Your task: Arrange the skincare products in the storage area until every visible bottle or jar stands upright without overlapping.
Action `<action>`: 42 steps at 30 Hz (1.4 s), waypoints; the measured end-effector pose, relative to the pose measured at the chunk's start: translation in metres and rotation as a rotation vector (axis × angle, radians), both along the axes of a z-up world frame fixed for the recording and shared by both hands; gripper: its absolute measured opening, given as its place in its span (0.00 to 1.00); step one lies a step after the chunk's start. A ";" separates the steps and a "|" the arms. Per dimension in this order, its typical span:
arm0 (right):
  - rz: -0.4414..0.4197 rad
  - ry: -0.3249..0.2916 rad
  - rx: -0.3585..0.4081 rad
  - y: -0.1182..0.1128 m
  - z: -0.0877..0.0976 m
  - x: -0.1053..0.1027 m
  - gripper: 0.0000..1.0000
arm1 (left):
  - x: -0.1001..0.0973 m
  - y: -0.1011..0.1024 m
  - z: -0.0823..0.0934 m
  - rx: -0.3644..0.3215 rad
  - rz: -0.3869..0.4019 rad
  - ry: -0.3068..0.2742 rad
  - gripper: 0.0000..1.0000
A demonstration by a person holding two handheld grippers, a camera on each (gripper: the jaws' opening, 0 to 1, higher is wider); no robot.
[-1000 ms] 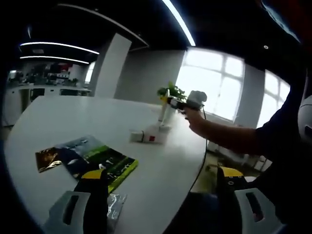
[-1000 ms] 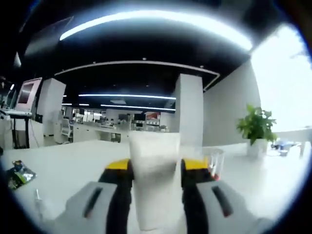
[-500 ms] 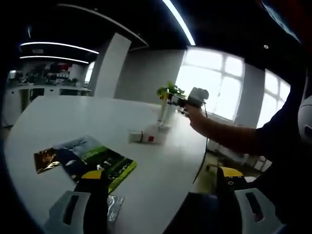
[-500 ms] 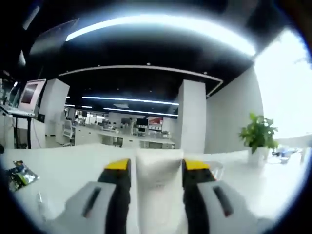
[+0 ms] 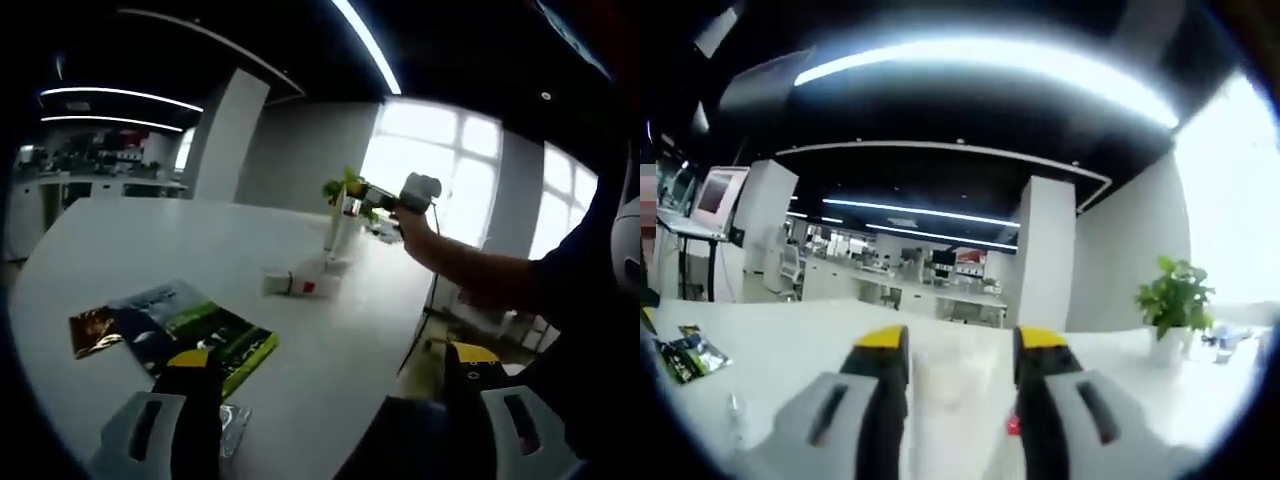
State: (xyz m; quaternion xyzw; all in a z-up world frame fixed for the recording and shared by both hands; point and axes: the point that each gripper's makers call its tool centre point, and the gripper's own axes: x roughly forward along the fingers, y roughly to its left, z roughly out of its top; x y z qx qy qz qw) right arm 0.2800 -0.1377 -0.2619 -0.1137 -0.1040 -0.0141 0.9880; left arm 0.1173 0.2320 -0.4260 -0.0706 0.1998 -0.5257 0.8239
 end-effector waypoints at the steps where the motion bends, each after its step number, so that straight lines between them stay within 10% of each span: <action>1: 0.004 0.005 -0.010 0.000 0.002 0.000 0.41 | 0.000 -0.001 0.000 0.000 0.001 -0.001 0.94; 12: 0.175 0.099 -0.177 0.008 0.013 -0.001 0.40 | -0.001 -0.008 0.004 0.003 0.007 -0.008 0.94; 42: 0.316 0.309 -0.481 0.000 -0.008 -0.001 0.36 | 0.004 -0.034 0.003 0.026 0.023 -0.011 0.94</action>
